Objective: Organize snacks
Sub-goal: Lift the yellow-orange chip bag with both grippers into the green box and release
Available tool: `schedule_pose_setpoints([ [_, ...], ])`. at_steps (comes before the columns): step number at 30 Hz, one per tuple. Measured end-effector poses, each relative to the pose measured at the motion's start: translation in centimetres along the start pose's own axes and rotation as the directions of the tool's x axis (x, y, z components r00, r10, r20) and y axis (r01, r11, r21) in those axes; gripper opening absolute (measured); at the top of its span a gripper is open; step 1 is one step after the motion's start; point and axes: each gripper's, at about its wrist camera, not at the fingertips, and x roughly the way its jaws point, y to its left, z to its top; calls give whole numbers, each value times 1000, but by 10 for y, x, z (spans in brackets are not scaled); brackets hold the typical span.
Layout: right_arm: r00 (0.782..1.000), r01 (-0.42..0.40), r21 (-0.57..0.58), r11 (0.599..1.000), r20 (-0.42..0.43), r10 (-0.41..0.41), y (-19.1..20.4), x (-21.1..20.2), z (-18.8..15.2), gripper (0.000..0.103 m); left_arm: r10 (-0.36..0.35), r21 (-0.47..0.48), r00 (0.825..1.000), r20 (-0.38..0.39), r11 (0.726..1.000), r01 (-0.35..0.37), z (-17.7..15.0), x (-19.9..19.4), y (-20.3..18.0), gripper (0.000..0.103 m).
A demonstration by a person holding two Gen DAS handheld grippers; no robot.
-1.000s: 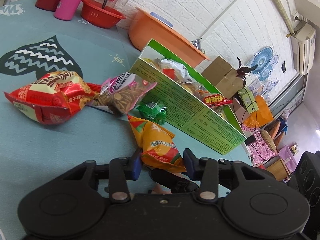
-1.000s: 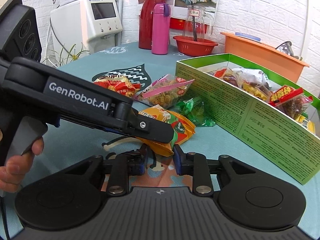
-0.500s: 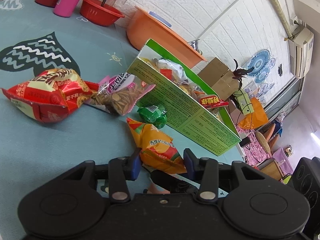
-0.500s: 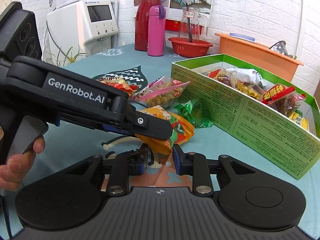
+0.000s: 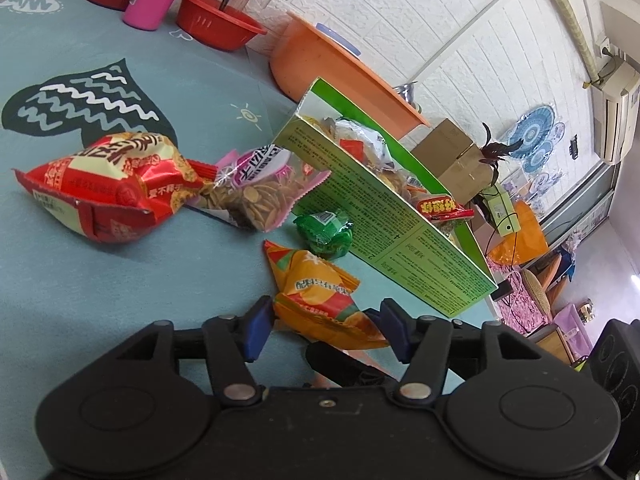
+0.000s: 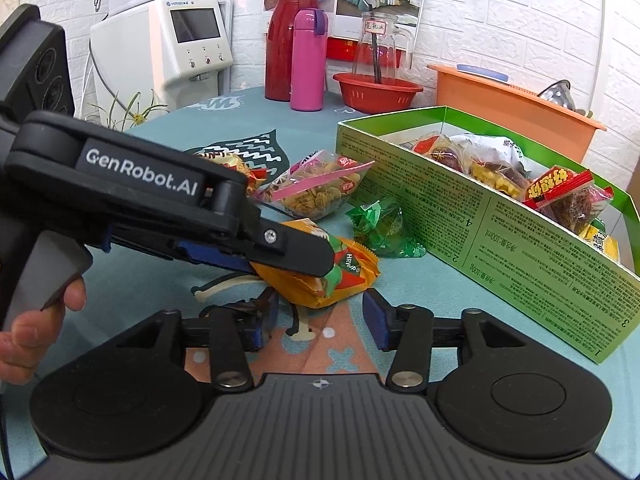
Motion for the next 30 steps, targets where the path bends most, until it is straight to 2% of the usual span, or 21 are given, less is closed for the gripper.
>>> schedule_pose_setpoints([
  [4, 1000, -18, 11, 1000, -4, 18, -1, 3, 1, 82, 1, 8, 1000, -1, 1000, -1, -1, 0, -1, 103],
  [5, 1000, -24, 10, 1000, -5, 24, -1, 4, 1, 78, 2, 8, 1000, -5, 1000, -2, -2, 1, -1, 103],
  [6, 999, -33, 9, 999, -4, 33, -1, 5, 2, 59, 1, 8, 1000, -10, 1000, -1, -2, 2, -1, 99],
  [10, 1000, -29, -3, 1000, -2, 29, 2, 2, 0, 39, 12, 43, 1000, 17, 999, -12, -3, -2, -9, 84],
  [14, 1000, -14, -3, 1000, 19, 14, 0, -11, -1, 36, -33, 50, 999, 36, 998, 31, -5, -10, -17, 84],
  [22, 995, 5, -18, 1000, 95, -3, -2, -46, 2, 34, -60, 127, 994, 86, 991, 49, -4, -32, -53, 83],
  [27, 984, 54, -28, 998, 169, -49, -14, -58, 15, 34, -97, 204, 991, 93, 976, 76, 23, -25, -79, 83],
  [30, 973, 109, -28, 994, 207, -101, -27, -57, 30, 34, -139, 207, 987, 82, 971, 120, 47, -7, -86, 84],
])
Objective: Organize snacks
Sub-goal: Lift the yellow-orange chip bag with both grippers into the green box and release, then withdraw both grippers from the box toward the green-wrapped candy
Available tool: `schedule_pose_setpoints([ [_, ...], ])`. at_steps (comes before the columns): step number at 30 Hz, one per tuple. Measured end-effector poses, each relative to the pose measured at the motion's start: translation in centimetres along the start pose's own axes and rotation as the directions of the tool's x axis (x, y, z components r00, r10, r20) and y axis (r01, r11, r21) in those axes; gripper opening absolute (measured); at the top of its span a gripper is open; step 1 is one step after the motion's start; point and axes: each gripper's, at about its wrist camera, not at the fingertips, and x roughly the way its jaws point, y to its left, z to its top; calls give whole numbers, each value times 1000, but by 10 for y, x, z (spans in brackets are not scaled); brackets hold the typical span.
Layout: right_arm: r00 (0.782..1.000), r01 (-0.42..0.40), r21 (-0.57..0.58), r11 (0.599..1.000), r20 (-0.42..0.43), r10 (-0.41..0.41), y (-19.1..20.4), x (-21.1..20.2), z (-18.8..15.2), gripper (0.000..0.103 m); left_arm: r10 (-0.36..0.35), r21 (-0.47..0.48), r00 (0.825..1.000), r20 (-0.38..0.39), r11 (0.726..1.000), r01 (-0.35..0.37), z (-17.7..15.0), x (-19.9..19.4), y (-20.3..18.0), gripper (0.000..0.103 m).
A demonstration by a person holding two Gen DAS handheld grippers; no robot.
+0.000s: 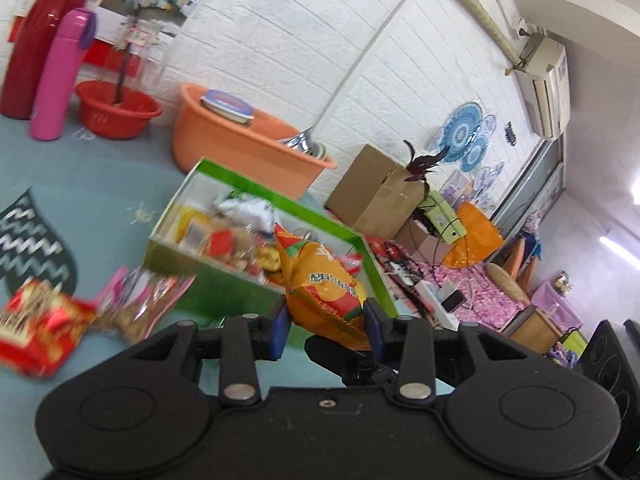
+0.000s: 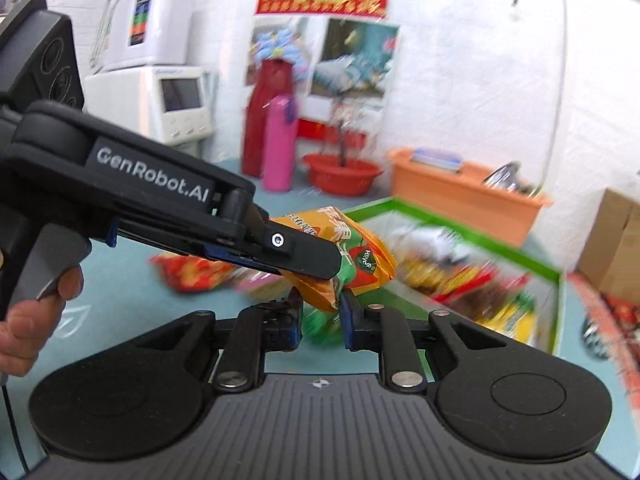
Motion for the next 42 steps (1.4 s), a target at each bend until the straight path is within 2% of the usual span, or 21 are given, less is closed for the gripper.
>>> schedule_pose_setpoints([
  [3, 999, 42, -3, 999, 17, -42, -20, 12, 10, 34, -33, -13, 999, -12, 999, 33, 20, 25, 4, 84],
  [8, 995, 102, -3, 995, 18, -102, -41, 37, 22, 34, -48, -10, 999, -6, 999, 47, 40, 64, 11, 84],
  [10, 993, 118, 5, 993, 20, -118, -48, 47, 21, 38, -44, -19, 999, -4, 999, 44, 43, 79, 19, 89],
  [11, 993, 120, 4, 993, 15, -120, -51, 53, 20, 44, -25, -19, 1000, -9, 1000, 25, 43, 86, 22, 97],
  [12, 992, 123, -5, 992, -13, -123, -53, 60, 17, 63, 9, -26, 1000, -24, 1000, -10, 41, 92, 26, 103],
  [13, 989, 136, -15, 991, -50, -137, -54, 65, 15, 93, 43, -43, 999, -25, 998, -44, 38, 93, 29, 103],
  [14, 986, 151, -25, 988, -73, -153, -53, 67, 12, 101, 67, -62, 998, -10, 996, -67, 33, 91, 33, 103],
  [18, 982, 184, -53, 981, -19, -185, -43, 49, 2, 103, 72, -106, 997, 1, 992, -72, 26, 78, 42, 103],
  [23, 984, 180, -12, 984, 4, -180, -34, 24, 1, 103, 88, -108, 996, 23, 990, -85, 23, 50, 27, 103],
  [30, 993, 118, 112, 987, 9, -120, -35, -17, 3, 103, 105, -113, 994, 43, 989, -99, 12, 8, 0, 103],
  [34, 993, 111, 119, 987, 22, -114, -28, -34, 5, 103, 133, -136, 990, 44, 983, -126, -3, -12, -4, 103],
  [42, 996, 87, 97, 991, -12, -86, -10, -48, 0, 103, 155, -188, 987, 34, 971, -146, -29, -32, 7, 103],
])
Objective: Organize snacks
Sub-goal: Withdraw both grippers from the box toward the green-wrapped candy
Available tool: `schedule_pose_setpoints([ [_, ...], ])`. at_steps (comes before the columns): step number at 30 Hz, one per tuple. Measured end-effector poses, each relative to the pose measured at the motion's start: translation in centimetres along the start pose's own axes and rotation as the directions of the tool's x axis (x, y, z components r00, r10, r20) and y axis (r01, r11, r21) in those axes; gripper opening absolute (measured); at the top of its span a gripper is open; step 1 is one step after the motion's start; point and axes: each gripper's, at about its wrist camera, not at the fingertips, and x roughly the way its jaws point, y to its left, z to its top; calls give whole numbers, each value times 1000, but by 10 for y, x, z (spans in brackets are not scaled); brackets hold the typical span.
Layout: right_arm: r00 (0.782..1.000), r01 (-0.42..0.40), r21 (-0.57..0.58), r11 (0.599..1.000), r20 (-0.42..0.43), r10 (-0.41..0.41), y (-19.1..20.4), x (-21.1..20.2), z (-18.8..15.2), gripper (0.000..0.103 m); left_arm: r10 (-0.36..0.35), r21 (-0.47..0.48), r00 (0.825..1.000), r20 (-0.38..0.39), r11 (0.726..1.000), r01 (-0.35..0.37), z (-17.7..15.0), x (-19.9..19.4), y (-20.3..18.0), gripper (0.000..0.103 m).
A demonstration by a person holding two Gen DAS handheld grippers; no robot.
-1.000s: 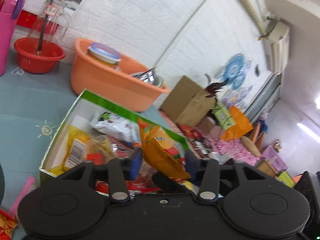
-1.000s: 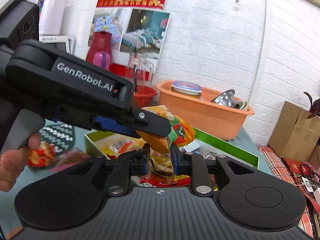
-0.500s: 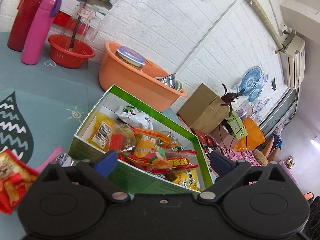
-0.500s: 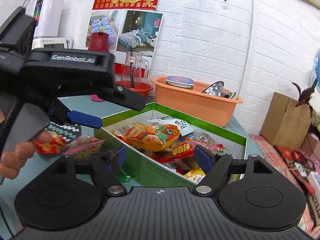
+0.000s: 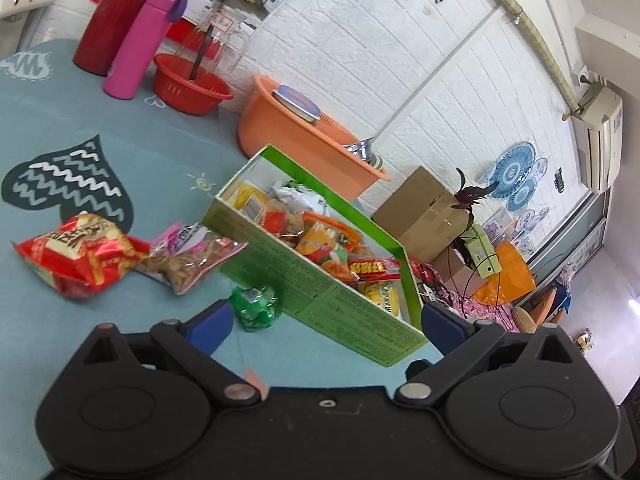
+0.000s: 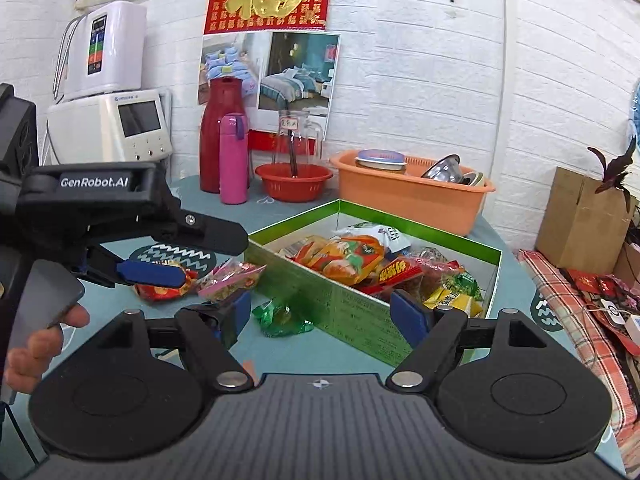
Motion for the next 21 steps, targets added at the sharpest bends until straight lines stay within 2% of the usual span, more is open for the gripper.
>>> schedule_pose_setpoints([
  [4, 1000, 6, -4, 1000, -16, -6, 4, 4, -2, 103, 29, -10, 1000, 5, 1000, -29, 5, -2, 9, 103],
  [10, 996, -25, -11, 1000, -89, 24, 14, 27, -8, 103, 69, 0, 997, 23, 998, -69, 24, -2, 29, 103],
  [15, 988, -80, -25, 997, -131, 76, 25, 55, -9, 103, 46, -32, 999, 25, 998, -46, 25, 8, 51, 103],
  [21, 983, -78, -50, 996, -168, 69, 32, 97, -9, 103, 33, -77, 999, 22, 997, -31, 24, 11, 68, 103],
])
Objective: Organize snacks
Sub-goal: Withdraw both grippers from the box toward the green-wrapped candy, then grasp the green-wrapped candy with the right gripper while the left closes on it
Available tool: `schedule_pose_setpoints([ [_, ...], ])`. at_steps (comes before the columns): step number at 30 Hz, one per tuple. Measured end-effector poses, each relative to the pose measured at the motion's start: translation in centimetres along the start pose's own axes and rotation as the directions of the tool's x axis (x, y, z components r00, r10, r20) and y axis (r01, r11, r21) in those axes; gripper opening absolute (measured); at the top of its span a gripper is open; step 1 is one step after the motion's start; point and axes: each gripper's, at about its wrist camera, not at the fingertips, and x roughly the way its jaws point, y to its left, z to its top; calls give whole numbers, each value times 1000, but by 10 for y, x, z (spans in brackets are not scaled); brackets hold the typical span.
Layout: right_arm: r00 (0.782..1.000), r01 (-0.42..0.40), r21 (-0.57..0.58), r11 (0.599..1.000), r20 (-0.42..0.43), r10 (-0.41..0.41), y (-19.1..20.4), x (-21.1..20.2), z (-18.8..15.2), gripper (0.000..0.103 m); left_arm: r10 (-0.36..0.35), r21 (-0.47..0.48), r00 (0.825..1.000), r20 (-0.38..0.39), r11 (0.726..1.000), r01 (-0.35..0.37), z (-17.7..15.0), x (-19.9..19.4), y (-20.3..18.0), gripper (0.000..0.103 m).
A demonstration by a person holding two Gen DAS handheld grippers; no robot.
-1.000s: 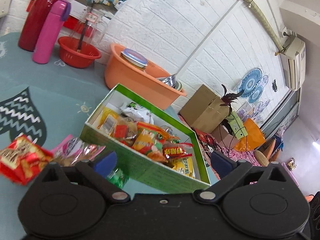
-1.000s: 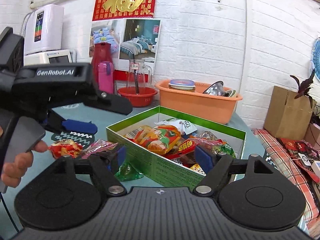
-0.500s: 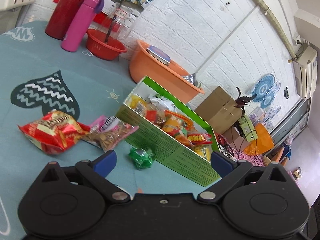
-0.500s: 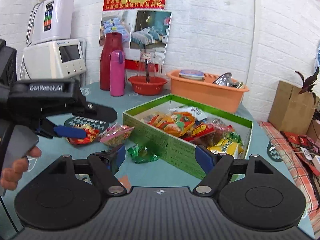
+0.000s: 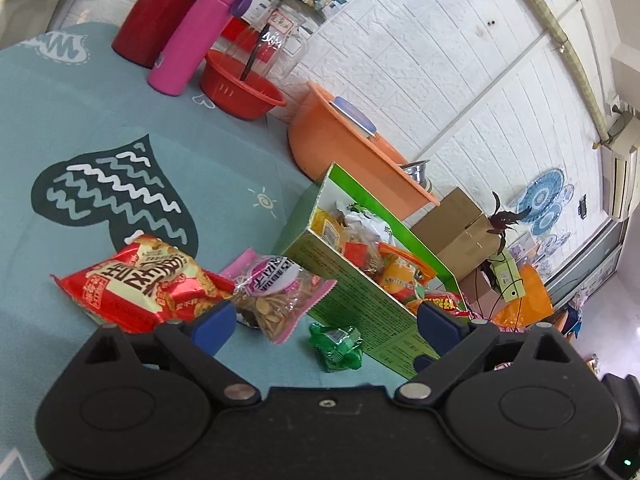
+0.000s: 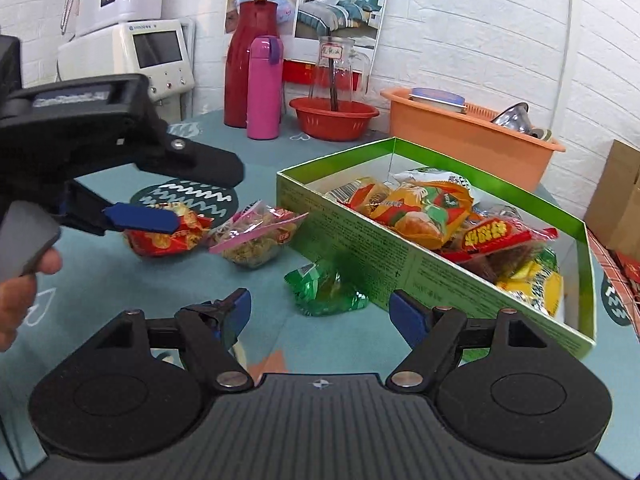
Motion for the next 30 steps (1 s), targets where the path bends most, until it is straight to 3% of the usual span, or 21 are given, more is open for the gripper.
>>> schedule_pose_setpoints([
  [8, 999, 15, -16, 1000, -36, -16, 1, 41, 6, 103, 21, -50, 999, 48, 999, -19, 6, -14, 15, 103],
  [9, 999, 15, -24, 1000, -42, -16, 0, 44, 5, 63, 20, -59, 999, 45, 998, -17, 6, -13, 17, 103],
  [10, 999, 11, -26, 1000, -51, -12, 0, 45, 4, 56, 9, -66, 999, 42, 998, -6, 6, -13, 19, 103],
  [14, 999, -22, 2, 1000, -39, 22, -9, 23, -2, 51, -18, -20, 1000, 7, 1000, 18, 2, -8, 11, 103],
  [17, 997, -72, 14, 997, -23, 73, -15, -6, -11, 53, -81, 73, 994, -73, 994, 86, -7, 3, -9, 103],
  [19, 996, -88, -7, 996, -31, 88, -15, -19, -19, 57, -149, 115, 977, -154, 979, 167, -18, 14, -25, 103],
  [21, 995, -96, -16, 995, -38, 95, -15, -28, -28, 69, -182, 142, 957, -227, 966, 217, -30, 27, -40, 103],
  [22, 994, -97, -22, 995, -45, 96, -15, -31, -31, 81, -169, 158, 951, -260, 964, 215, -37, 33, -48, 103],
  [24, 996, -78, -20, 997, -43, 77, -16, -36, -38, 95, -138, 197, 941, -308, 959, 205, -48, 44, -58, 103],
  [30, 995, -77, 13, 997, -67, 78, -23, -39, -50, 95, -94, 203, 933, -346, 964, 172, -60, 60, -64, 103],
])
